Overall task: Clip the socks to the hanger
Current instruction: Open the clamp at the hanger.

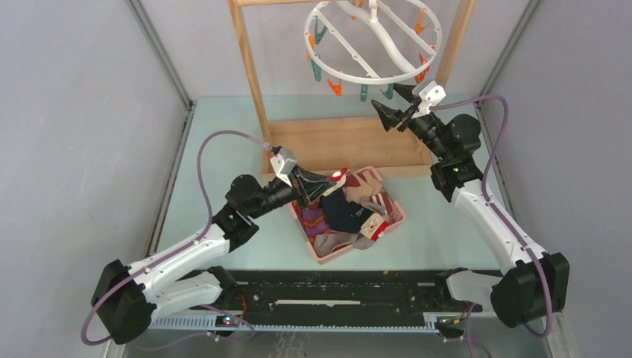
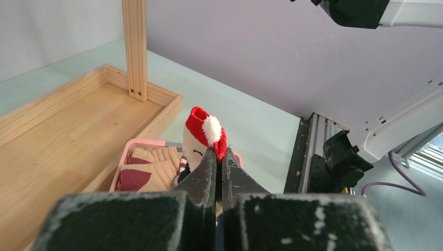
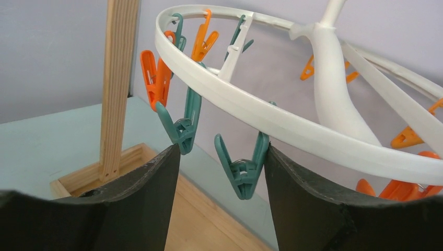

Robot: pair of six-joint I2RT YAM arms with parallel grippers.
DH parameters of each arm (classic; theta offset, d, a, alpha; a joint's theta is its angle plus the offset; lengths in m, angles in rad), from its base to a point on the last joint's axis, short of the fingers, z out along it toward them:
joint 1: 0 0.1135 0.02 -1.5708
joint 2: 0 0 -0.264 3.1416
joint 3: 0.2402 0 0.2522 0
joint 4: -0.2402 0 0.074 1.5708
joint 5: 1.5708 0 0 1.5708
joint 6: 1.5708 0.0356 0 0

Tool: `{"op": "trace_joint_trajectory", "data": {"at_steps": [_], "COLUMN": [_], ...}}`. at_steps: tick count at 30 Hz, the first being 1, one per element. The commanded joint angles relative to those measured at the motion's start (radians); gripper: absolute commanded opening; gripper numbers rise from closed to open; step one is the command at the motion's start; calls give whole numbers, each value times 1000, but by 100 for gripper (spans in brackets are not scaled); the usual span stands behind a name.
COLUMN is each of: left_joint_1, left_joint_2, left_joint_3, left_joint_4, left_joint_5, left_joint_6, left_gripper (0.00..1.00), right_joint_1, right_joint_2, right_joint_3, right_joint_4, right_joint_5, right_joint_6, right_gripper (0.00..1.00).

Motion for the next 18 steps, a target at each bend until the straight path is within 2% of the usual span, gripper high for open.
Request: {"op": "trace_joint_trajectory", "data": {"at_steps": [1, 12, 18], "left_joint_1": [6, 7, 8], "left_joint_2": [-28, -35, -40], "left_joint_3": [-18, -20, -19], "left_joint_4": [20, 20, 20], "left_joint_5": [19, 18, 17], "left_joint_6": [27, 20, 17], "left_gripper": [0, 0, 0], "right_joint_1": [11, 20, 20], "right_joint_2": [15, 32, 38], "right_joint_3": [39, 52, 64], "right_joint_4": [66, 118, 116], "right_joint_5": [16, 45, 46], "right_joint_6": [25, 56, 61], "right_gripper": [68, 64, 59]}}
